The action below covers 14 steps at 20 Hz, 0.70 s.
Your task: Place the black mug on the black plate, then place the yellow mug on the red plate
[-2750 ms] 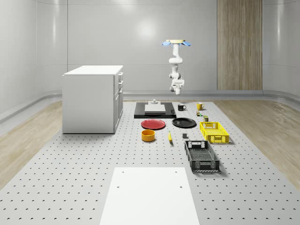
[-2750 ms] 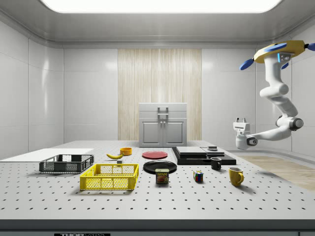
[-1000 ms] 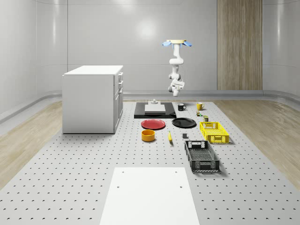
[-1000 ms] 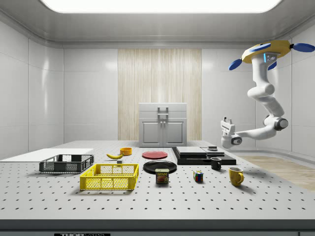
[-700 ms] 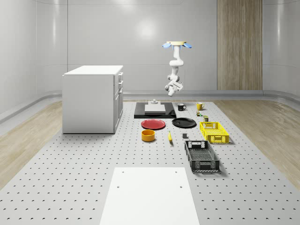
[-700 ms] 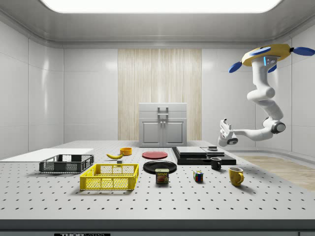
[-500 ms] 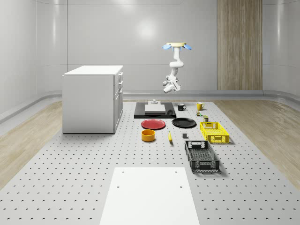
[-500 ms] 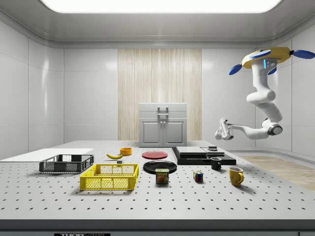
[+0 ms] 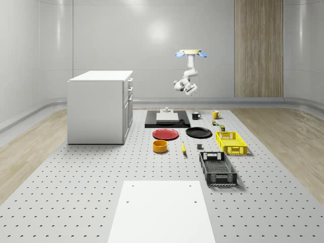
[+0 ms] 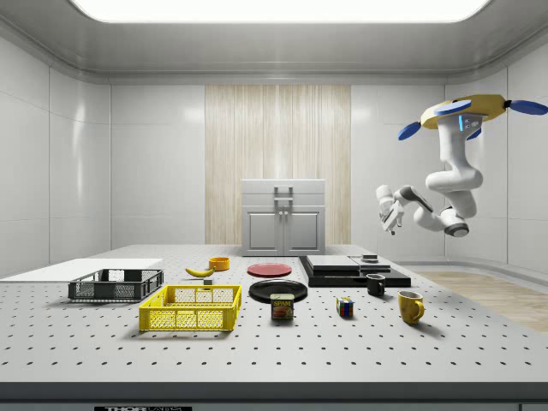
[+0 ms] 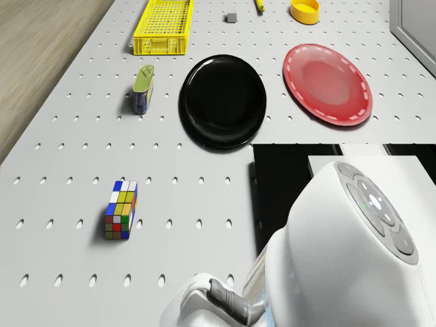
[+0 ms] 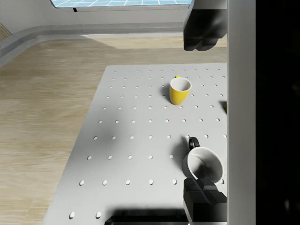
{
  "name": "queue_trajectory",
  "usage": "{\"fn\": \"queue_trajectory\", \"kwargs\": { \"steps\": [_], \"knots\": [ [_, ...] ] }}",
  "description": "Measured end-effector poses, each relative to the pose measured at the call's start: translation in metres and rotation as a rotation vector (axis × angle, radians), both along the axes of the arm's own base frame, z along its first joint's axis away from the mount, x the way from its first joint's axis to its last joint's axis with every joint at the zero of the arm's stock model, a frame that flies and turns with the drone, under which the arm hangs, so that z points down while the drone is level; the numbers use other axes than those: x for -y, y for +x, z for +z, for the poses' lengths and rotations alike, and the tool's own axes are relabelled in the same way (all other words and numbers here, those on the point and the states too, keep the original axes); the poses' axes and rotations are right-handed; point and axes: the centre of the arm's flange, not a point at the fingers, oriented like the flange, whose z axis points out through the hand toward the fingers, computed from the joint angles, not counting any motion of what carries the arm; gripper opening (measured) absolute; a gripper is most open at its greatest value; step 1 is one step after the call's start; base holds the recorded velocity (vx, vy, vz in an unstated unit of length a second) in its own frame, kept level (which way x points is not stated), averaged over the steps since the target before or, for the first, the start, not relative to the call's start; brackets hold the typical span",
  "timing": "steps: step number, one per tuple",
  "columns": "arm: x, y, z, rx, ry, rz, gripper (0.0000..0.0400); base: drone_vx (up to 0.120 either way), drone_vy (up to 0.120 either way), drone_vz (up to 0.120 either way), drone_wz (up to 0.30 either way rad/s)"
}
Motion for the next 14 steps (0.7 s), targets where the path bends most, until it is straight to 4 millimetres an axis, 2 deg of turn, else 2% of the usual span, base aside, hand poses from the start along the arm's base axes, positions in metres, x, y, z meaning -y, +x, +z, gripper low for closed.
{"fn": "queue_trajectory", "kwargs": {
  "steps": [4, 10, 14],
  "knots": [
    [0.022, 0.000, -0.009, -0.004, -0.241, -0.007, 0.0400, 0.000, 0.000, -0.120, 0.000],
    [0.037, 0.000, -0.012, -0.008, -0.395, -0.011, 0.0400, 0.007, 0.000, -0.120, 0.000],
    [0.041, 0.000, -0.012, -0.009, -0.435, -0.012, 0.0400, 0.120, 0.000, 0.000, 0.000]
  ]
}}
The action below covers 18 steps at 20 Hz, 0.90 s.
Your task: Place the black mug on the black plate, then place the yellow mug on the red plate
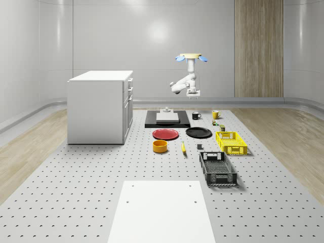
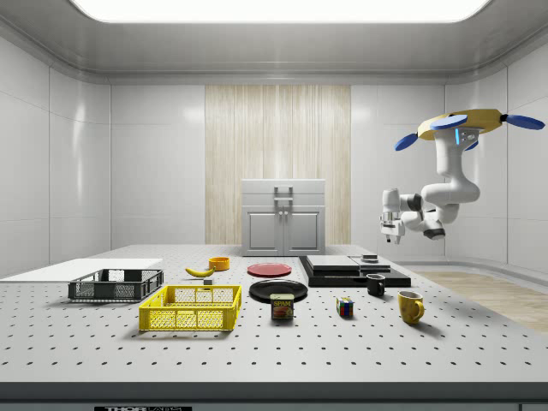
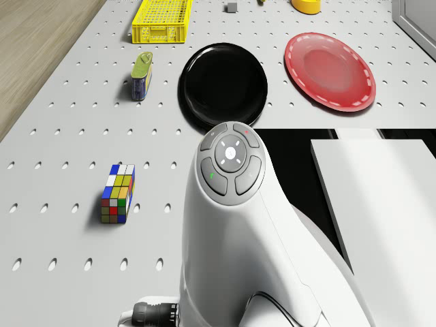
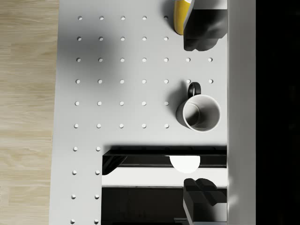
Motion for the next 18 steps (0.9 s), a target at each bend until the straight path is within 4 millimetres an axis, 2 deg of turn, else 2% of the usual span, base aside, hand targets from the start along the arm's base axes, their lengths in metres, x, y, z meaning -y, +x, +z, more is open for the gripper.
{"fn": "queue_trajectory", "kwargs": {
  "steps": [7, 9, 16, 18],
  "knots": [
    [0.0027, 0.0000, -0.0002, -0.001, -0.028, -0.001, 0.0400, 0.120, -0.120, 0.000, 0.000],
    [0.0030, 0.0000, -0.0002, -0.001, -0.031, -0.001, 0.0400, 0.120, 0.000, -0.020, 0.000],
    [0.0035, 0.0000, -0.0002, -0.001, -0.036, -0.001, 0.0400, 0.120, 0.000, -0.120, 0.000],
    [0.0036, 0.0000, -0.0003, -0.002, -0.037, -0.001, 0.0400, 0.000, 0.000, -0.120, 0.000]
  ]
}}
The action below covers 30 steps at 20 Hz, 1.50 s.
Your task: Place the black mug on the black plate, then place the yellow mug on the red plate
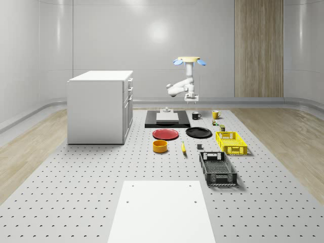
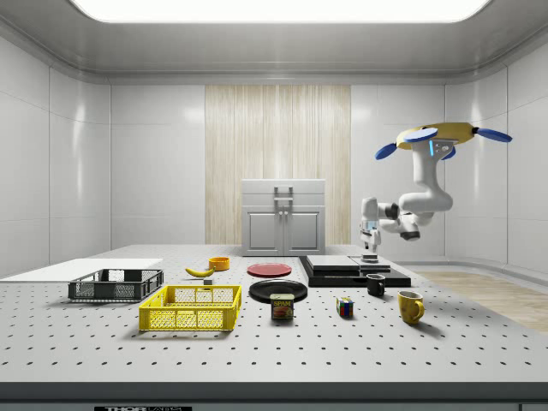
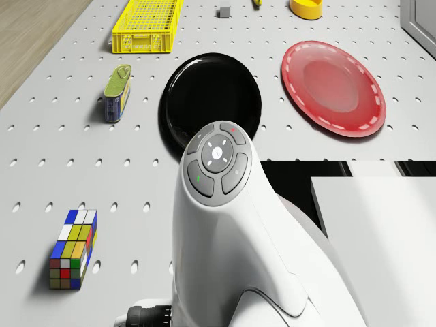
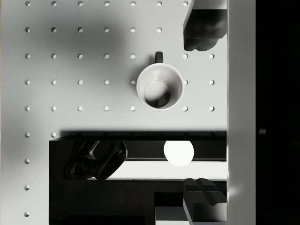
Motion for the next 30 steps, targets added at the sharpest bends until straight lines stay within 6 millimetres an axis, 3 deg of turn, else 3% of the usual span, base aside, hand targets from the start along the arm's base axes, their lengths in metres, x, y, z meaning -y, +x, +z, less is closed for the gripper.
{"fn": "queue_trajectory", "kwargs": {
  "steps": [17, 30],
  "knots": [
    [0.0001, 0.0000, 0.0000, 0.000, -0.001, 0.000, 0.0400, 0.000, 0.000, -0.120, 0.000],
    [0.0025, 0.0000, 0.0000, 0.000, -0.001, 0.000, 0.0400, 0.000, 0.000, -0.018, 0.000]
  ]
}}
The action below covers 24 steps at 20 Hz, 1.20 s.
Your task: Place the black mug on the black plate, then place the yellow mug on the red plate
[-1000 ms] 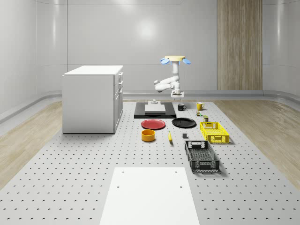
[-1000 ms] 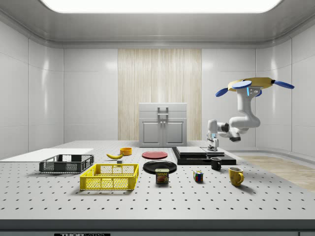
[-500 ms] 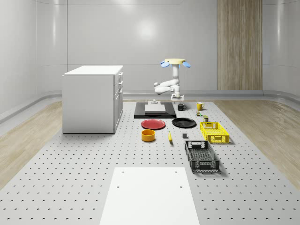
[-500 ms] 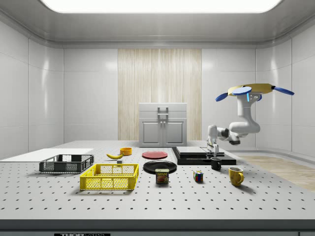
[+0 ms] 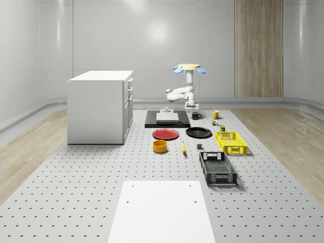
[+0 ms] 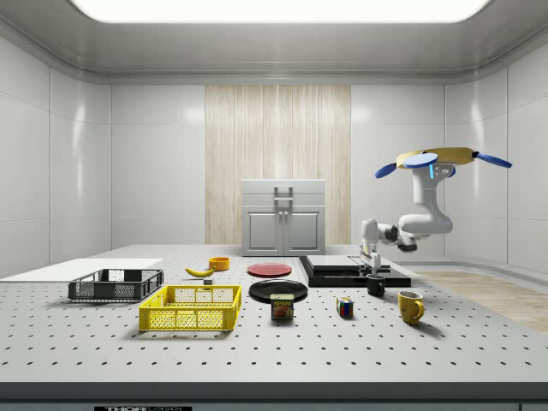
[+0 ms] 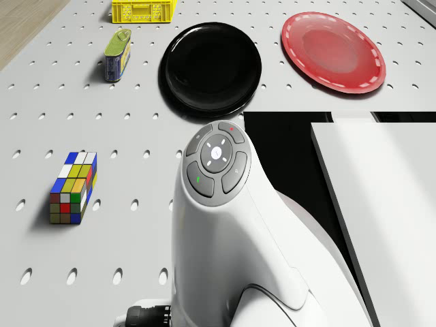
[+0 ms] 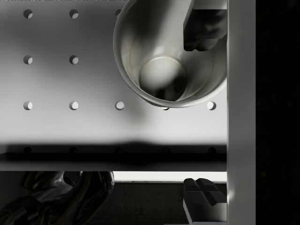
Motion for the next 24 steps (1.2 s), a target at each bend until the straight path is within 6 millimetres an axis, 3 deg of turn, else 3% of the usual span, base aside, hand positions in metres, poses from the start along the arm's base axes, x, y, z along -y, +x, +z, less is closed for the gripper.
{"fn": "queue_trajectory", "kwargs": {
  "steps": [8, 24],
  "knots": [
    [0.011, 0.000, 0.006, 0.000, 0.000, 0.000, 0.0400, 0.000, 0.000, 0.000, 0.000],
    [0.013, -0.007, 0.019, 0.000, 0.000, 0.000, 0.0400, 0.000, 0.000, 0.000, 0.000]
  ]
}}
